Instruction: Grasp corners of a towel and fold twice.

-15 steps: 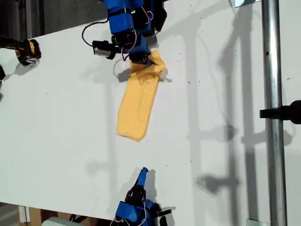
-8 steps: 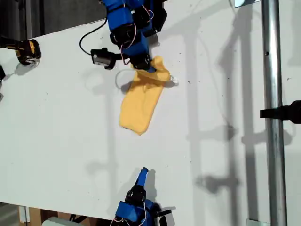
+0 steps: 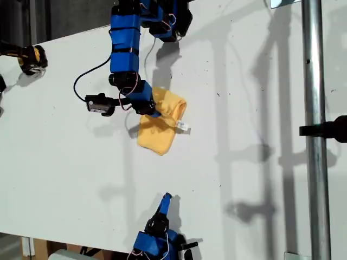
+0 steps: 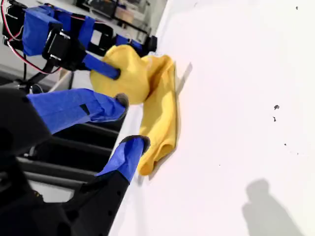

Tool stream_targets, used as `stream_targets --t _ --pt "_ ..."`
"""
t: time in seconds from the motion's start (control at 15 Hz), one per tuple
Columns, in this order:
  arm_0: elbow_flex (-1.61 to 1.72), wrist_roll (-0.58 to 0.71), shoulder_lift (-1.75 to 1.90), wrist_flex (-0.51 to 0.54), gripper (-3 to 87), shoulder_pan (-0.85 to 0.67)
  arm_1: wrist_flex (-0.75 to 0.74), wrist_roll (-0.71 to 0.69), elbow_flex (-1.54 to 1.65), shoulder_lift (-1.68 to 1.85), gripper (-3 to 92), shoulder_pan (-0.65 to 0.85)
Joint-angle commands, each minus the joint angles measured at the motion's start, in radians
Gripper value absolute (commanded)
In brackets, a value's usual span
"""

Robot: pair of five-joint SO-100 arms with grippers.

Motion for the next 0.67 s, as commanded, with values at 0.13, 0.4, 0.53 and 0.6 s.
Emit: stream_targets --t 0.13,0.4,0.53,0.6 --pt "-0.014 -0.011 0.008 0.005 11.7 0.0 -0.186 -0.028 -0.094 -0.181 -0.1 0.055" --pt "-0.014 -0.015 0.008 0.006 11.6 -0.003 -0.302 -0.049 -0.198 -0.359 -0.1 0.084" --pt "-0.012 -0.021 0.008 0.006 11.5 -0.003 -0.301 -0.054 -0.245 -0.379 2.2 0.104" --pt "-0.009 -0.023 0.008 0.006 11.5 -0.003 -0.287 -0.055 -0.273 -0.362 14.2 0.11"
